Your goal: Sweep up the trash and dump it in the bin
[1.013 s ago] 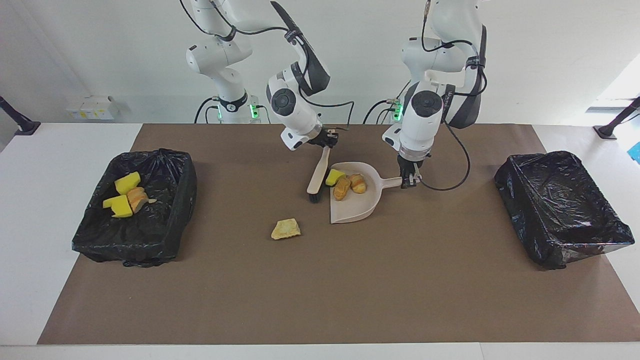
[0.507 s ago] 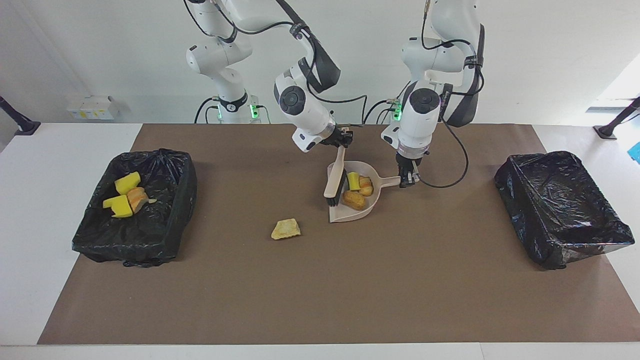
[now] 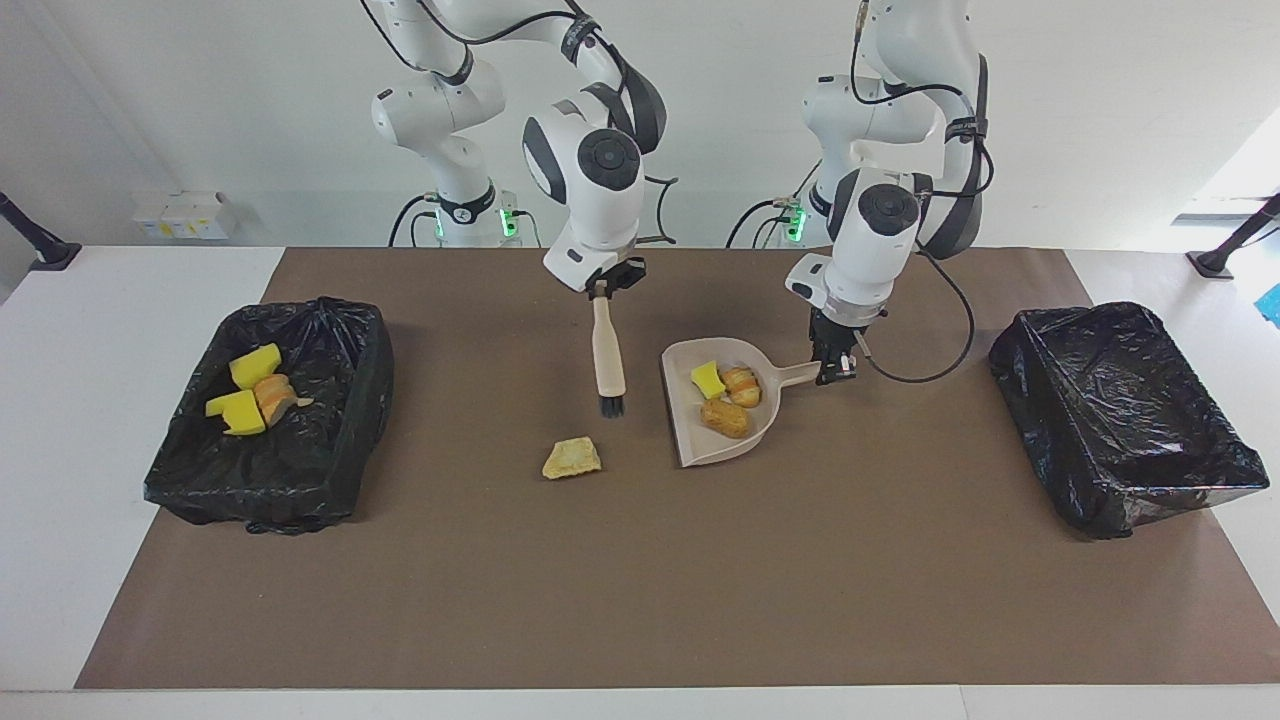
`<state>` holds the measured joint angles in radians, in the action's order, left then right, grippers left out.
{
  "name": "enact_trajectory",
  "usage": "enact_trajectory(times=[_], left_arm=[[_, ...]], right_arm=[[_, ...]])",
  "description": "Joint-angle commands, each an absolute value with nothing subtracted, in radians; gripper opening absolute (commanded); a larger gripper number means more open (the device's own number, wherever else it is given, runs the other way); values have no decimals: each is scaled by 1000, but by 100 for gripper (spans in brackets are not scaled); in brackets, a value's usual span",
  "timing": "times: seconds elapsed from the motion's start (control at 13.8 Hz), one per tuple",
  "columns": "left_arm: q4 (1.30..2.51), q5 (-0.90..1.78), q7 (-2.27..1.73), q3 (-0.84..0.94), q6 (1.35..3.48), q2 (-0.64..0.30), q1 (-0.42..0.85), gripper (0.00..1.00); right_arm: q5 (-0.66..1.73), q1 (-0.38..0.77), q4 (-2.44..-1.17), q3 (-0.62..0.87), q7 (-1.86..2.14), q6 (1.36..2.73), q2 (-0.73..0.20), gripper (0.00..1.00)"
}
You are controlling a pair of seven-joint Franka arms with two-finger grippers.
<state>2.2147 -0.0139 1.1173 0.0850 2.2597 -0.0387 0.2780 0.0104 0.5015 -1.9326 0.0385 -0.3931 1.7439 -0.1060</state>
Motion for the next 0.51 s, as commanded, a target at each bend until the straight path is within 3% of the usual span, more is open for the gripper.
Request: enact_trajectory(times=[0.0, 0.29, 0.43], left_arm=[[2160, -2, 1040, 86, 2238, -67, 272, 0], [2060, -3, 1000, 81, 2136, -115, 264, 0], [2048, -14, 988, 80, 2089, -117, 262, 0]], right_arm=[[-75, 370, -1789, 48, -237, 1674, -204, 0], [-276, 321, -1529, 49, -31, 1544, -440, 0], [-298, 353, -1503, 54, -26, 1525, -483, 0]])
